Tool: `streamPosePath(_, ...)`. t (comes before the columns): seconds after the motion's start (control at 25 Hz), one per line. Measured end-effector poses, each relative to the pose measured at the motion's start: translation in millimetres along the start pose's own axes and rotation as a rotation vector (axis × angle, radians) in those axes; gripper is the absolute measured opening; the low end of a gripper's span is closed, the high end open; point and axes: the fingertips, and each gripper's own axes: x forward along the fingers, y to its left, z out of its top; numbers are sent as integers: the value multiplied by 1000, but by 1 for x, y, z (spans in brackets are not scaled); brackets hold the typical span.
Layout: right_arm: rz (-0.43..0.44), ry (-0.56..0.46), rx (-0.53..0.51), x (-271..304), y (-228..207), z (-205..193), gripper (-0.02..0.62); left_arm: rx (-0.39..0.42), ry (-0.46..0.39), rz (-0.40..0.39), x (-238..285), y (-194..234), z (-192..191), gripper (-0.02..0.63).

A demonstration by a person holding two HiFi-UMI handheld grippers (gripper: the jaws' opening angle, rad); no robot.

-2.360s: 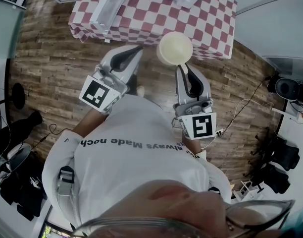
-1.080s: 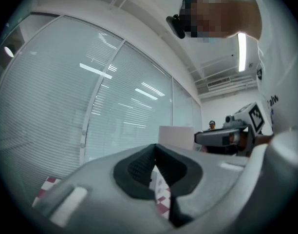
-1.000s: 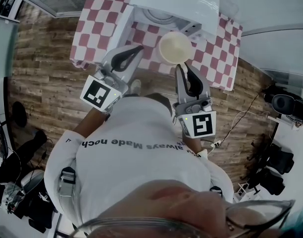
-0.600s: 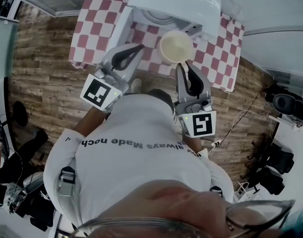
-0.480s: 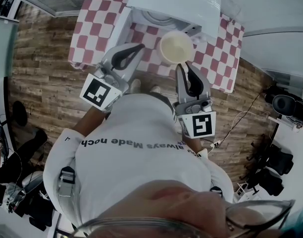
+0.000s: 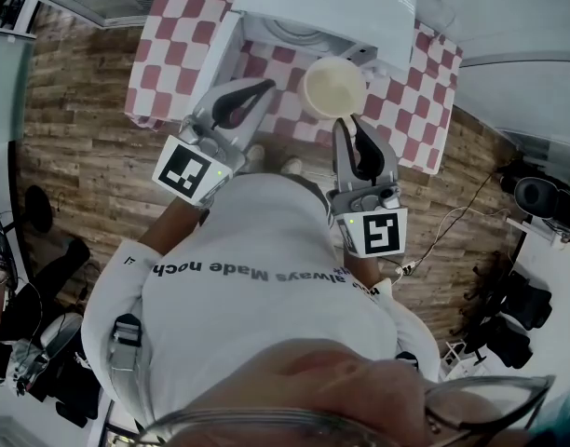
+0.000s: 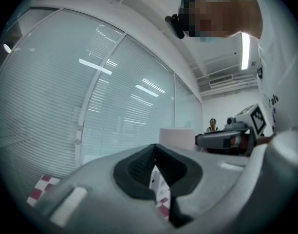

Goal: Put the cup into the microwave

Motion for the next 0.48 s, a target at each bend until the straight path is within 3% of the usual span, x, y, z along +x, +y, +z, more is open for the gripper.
streamPosePath(0.48, 3, 64, 32, 9, -12, -50, 40, -30, 32, 12, 14, 6, -42, 5)
